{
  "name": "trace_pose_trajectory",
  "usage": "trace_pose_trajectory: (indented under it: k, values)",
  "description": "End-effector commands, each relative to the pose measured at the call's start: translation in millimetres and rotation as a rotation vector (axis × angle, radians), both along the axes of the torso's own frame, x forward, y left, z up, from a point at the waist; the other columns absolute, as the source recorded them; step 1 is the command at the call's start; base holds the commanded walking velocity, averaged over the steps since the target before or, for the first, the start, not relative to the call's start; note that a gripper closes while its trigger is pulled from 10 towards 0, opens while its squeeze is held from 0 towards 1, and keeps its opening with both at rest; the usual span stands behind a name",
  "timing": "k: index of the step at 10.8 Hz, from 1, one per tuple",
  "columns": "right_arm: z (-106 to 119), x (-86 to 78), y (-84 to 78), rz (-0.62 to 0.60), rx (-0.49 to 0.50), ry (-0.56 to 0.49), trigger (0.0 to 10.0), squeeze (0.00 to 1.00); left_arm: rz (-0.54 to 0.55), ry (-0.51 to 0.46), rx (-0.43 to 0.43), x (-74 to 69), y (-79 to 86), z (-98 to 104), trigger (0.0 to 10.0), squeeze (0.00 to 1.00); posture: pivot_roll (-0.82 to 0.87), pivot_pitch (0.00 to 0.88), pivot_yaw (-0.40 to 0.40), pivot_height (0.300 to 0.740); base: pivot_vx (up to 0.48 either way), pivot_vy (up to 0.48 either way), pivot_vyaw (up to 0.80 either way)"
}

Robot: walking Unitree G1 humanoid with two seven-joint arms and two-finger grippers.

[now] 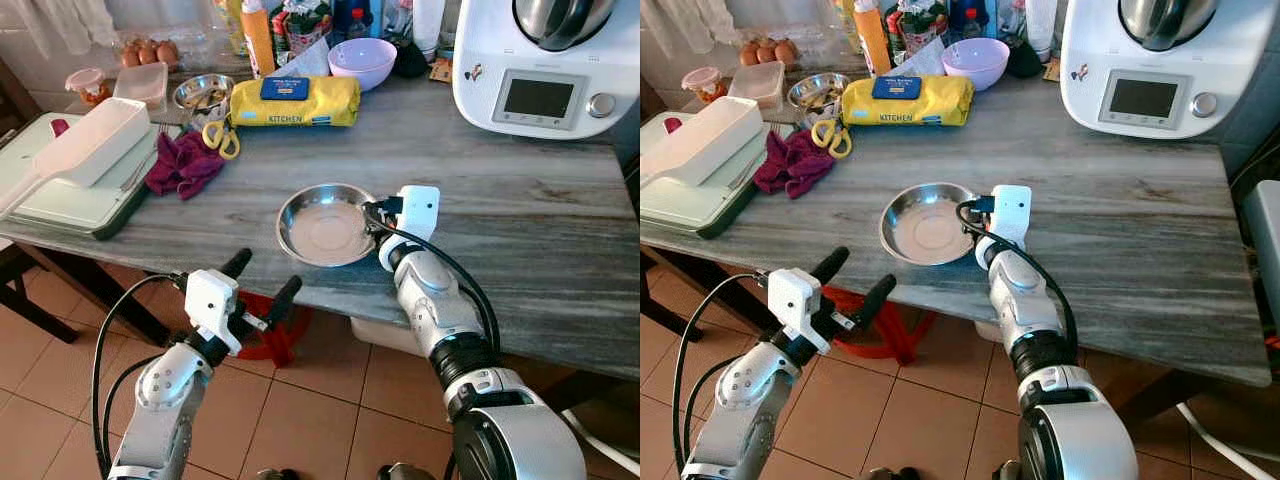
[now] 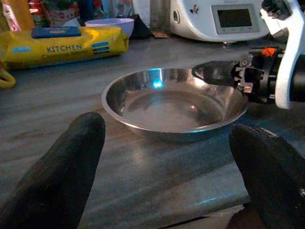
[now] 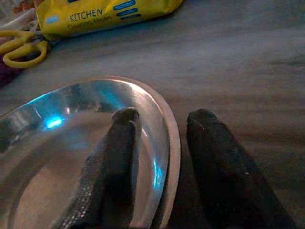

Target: Setting the table

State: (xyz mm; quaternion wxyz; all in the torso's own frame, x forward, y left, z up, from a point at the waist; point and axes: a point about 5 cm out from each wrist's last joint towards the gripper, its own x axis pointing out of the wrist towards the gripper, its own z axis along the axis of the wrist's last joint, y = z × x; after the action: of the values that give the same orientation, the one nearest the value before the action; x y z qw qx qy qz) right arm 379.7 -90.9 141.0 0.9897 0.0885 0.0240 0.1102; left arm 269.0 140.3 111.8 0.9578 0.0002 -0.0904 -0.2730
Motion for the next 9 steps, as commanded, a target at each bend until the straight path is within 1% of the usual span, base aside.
trace_pose_trajectory:
  k: [1,2,3,5,6,7,8,9]
  values:
    - [-1,-1.4,3.5,0.015,0.005,-0.007,10.0,1.00,-0.002,0.002,0.014,-1.1,2.0,1,10.0,0.00,-0.07,0.154,0.082,0.740,0.000,0.000,0.00]
    - [1,-1.9,1.8,0.012,-0.006,-0.022,10.0,1.00,-0.019,0.003,0.007,-1.7,1.5,1,10.0,0.00,-0.07,0.155,0.082,0.740,0.000,0.000,0.00]
    - [7,-1.9,-3.3,-0.005,-0.009,-0.064,10.0,1.00,-0.056,0.014,0.006,-3.8,1.1,0,10.0,0.00,-0.08,0.154,0.085,0.740,0.000,0.000,0.00]
    - [19,-2.3,-10.2,-0.031,-0.033,-0.131,10.0,1.00,-0.084,0.032,0.018,-4.0,1.4,-4,10.0,0.00,-0.08,0.152,0.086,0.740,0.000,0.000,0.00]
    - [26,-4.3,-14.0,-0.054,-0.083,-0.176,10.0,1.00,-0.092,0.032,0.016,-3.0,0.6,-3,10.0,0.00,-0.08,0.152,0.089,0.740,0.000,0.000,0.00]
    - [33,-7.7,-20.4,-0.080,-0.061,-0.196,10.0,1.00,-0.096,0.026,0.016,-1.9,-0.9,-2,10.0,0.00,-0.08,0.152,0.090,0.740,0.000,0.000,0.00]
    - [35,-9.2,-21.8,-0.080,-0.060,-0.208,10.0,1.00,-0.093,0.021,0.018,-1.6,-1.0,-1,10.0,0.00,-0.08,0.152,0.090,0.740,0.000,0.000,0.00]
    - [49,-22.4,-22.8,-0.033,-0.193,-0.342,10.0,1.00,-0.075,0.008,0.017,-0.1,-0.2,0,10.0,0.00,-0.08,0.158,0.094,0.740,0.000,0.000,0.00]
